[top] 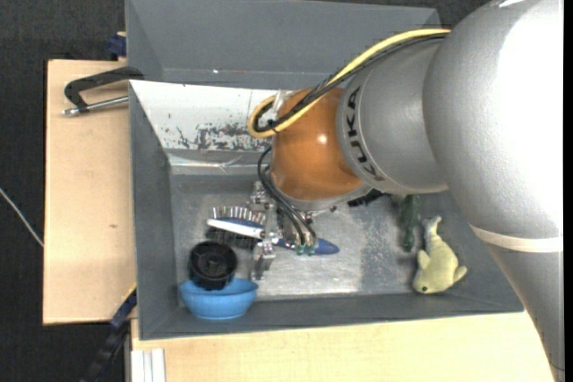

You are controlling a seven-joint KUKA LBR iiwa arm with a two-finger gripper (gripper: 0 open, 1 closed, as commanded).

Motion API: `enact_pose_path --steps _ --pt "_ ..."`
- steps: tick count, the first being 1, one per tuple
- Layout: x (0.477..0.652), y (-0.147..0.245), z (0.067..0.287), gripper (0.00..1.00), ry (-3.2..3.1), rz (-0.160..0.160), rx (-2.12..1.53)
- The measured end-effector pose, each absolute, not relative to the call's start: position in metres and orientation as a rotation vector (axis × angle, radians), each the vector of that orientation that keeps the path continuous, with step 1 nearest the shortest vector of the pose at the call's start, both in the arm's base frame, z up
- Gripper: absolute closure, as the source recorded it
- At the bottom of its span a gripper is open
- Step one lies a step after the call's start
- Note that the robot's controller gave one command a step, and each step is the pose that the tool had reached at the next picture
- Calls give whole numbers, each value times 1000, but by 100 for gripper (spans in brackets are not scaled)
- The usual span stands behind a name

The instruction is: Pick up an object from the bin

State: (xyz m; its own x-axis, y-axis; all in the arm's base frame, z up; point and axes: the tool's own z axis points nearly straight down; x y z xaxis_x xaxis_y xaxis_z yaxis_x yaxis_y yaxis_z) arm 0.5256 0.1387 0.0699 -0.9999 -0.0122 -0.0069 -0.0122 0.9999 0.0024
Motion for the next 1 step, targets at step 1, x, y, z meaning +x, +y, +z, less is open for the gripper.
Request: enact_pose_path --steps 1 --pt "529 137 74 100 3126 7 -12"
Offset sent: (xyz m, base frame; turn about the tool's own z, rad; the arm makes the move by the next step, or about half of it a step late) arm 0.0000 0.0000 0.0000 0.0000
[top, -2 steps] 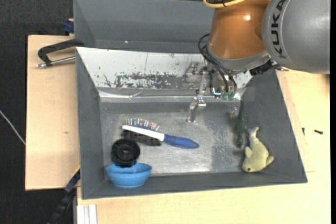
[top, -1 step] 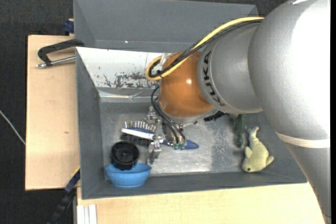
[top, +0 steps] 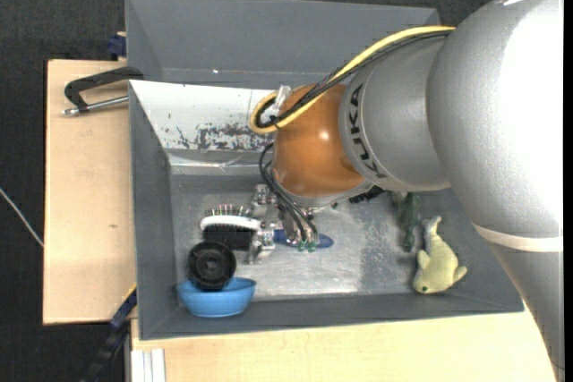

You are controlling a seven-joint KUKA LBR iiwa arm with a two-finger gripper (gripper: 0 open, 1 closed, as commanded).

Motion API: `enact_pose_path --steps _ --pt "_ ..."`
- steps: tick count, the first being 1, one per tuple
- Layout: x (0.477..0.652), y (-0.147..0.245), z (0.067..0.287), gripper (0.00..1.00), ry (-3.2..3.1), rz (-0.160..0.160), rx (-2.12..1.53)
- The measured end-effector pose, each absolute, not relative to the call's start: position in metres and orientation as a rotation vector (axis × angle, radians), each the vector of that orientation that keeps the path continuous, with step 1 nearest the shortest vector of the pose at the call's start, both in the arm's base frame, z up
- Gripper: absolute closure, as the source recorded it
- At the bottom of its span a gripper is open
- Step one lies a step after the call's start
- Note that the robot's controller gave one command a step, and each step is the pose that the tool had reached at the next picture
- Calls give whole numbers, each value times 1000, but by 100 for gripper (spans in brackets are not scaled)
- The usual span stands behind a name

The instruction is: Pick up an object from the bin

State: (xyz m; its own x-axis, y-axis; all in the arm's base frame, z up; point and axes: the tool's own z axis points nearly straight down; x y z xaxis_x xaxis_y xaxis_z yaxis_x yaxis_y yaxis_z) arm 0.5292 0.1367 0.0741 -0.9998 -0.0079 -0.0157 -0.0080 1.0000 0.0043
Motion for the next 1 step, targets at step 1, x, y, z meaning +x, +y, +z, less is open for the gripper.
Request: enact_pose_path --steps 1 --pt "526 137 72 0 3135 5 -15"
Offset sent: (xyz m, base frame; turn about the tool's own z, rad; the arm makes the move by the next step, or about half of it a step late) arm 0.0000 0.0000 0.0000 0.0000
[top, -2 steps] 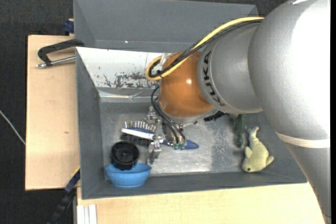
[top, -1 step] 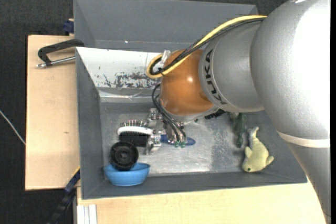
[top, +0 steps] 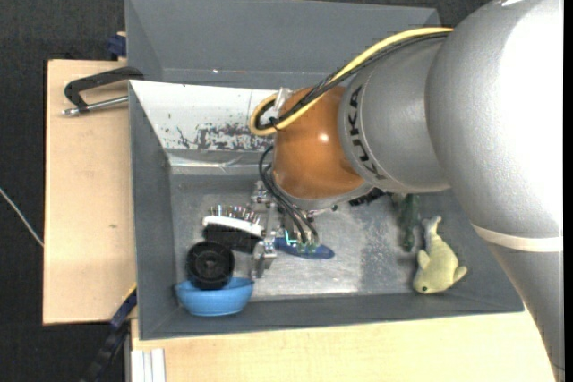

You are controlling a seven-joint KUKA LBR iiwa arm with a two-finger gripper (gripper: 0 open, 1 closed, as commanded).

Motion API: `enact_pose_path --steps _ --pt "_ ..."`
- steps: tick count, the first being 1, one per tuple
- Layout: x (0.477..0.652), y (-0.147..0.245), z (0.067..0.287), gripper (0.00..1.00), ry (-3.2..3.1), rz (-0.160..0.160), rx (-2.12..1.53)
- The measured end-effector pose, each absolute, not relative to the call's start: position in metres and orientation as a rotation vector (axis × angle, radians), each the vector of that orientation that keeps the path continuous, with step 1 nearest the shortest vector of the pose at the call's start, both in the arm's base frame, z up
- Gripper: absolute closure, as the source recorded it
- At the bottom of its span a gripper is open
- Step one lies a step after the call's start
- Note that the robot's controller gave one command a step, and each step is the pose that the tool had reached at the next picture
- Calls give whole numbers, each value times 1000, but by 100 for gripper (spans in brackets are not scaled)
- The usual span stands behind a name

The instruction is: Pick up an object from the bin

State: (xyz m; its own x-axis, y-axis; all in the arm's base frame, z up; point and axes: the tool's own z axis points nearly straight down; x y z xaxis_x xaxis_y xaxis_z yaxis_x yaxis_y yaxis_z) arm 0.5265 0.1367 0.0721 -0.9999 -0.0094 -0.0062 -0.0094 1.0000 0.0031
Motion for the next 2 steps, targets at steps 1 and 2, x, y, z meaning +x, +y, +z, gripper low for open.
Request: enact_pose_path --steps 1,2 --pt "528 137 74 100 3130 6 -13" --pt "525 134 219 100 3130 6 -32"
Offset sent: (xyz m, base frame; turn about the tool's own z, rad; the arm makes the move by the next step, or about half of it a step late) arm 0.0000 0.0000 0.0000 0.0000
